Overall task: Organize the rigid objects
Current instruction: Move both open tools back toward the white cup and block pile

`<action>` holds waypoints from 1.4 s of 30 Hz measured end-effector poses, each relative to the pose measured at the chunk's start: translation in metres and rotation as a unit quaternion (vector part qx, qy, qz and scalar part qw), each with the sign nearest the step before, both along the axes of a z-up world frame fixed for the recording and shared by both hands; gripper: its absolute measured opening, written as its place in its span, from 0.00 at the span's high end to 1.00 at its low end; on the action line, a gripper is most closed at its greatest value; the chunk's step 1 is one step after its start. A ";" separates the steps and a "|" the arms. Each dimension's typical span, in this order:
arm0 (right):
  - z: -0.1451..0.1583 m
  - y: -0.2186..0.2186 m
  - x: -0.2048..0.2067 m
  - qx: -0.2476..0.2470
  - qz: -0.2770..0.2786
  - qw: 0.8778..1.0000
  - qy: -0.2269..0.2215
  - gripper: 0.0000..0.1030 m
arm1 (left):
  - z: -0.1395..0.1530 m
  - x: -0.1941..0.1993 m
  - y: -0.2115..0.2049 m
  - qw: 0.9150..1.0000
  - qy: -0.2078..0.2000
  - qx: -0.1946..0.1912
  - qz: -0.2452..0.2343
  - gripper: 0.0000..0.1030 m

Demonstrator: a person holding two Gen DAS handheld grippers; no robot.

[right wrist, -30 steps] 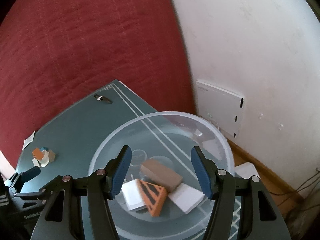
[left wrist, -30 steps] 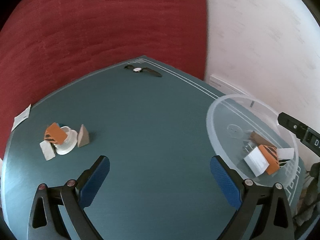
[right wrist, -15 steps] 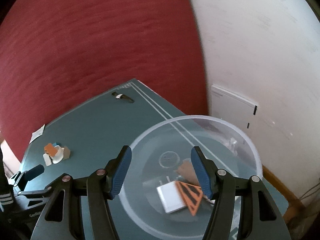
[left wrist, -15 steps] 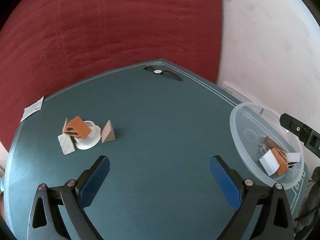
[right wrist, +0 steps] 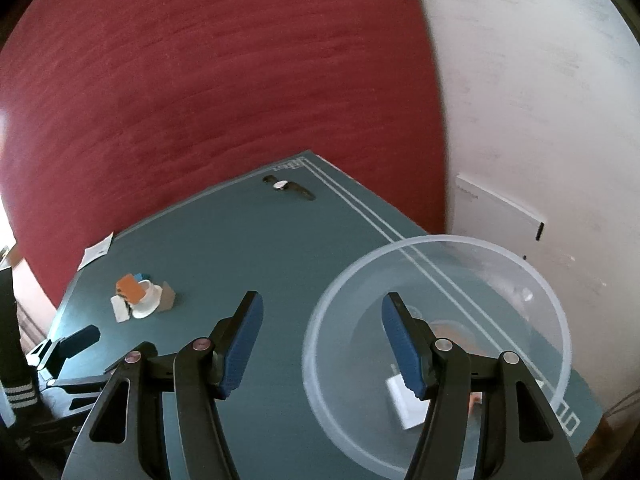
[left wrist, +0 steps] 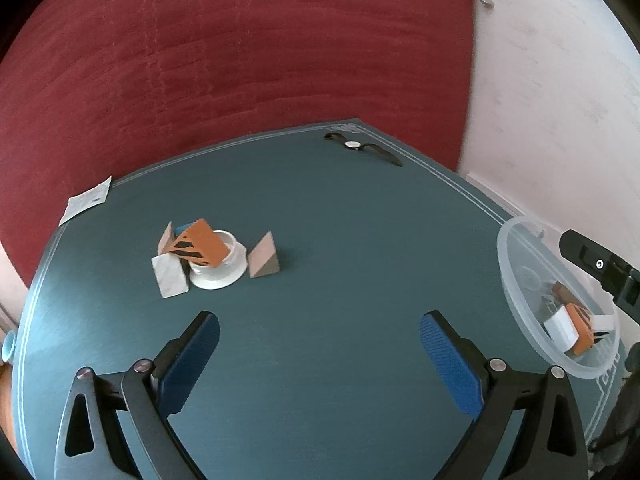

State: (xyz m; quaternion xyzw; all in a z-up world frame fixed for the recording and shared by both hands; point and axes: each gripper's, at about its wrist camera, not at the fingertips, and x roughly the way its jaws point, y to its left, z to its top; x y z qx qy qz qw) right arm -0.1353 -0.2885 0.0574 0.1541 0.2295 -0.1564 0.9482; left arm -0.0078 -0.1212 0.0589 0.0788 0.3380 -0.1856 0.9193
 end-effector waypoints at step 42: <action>0.005 0.083 0.091 -0.009 0.119 0.993 0.011 0.39 | -0.006 0.048 0.092 0.993 -0.015 0.038 0.108 0.01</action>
